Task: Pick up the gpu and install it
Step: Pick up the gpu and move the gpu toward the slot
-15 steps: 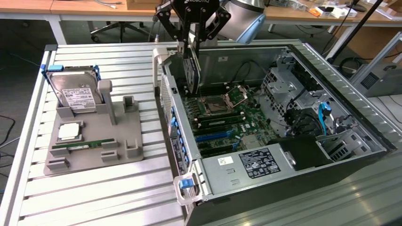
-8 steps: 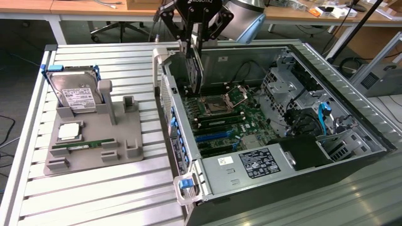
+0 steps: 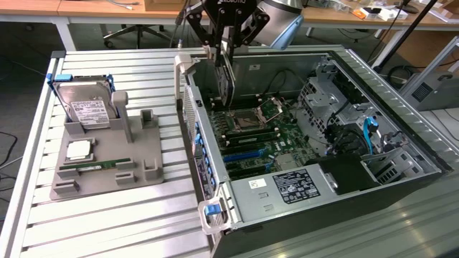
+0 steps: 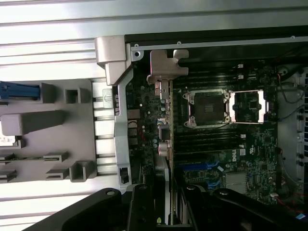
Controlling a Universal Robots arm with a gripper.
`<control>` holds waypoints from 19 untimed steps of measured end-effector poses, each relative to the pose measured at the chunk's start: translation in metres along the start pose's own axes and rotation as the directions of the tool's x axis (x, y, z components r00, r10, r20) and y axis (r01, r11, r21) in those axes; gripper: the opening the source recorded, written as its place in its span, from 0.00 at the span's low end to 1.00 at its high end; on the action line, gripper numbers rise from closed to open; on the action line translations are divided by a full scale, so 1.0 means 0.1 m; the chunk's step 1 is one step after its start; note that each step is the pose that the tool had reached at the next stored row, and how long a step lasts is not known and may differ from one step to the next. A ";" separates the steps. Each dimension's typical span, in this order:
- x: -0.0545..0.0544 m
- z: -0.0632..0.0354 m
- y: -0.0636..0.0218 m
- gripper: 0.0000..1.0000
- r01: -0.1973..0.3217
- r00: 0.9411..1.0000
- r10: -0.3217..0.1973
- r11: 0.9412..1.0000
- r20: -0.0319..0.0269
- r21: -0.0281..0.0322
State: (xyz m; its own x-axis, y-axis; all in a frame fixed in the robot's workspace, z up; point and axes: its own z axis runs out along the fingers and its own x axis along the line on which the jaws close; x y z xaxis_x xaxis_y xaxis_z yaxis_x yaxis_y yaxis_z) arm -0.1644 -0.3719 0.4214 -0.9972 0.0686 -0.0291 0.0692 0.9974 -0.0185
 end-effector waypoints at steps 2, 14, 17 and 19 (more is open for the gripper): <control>-0.01 0.001 0.001 0.27 0.000 1.000 0.000 1.000 0.000 0.000; -0.13 0.005 0.009 0.27 0.000 1.000 0.000 1.000 0.000 0.001; -0.21 0.008 0.015 0.27 0.000 1.000 0.000 1.000 0.000 0.002; -0.26 0.009 0.018 0.27 0.000 1.000 0.000 1.000 0.000 0.003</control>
State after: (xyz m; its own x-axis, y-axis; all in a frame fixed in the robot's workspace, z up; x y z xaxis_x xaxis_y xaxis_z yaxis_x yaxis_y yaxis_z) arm -0.1382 -0.3719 0.4212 -0.9972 0.0685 -0.0293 0.0691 0.9974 -0.0211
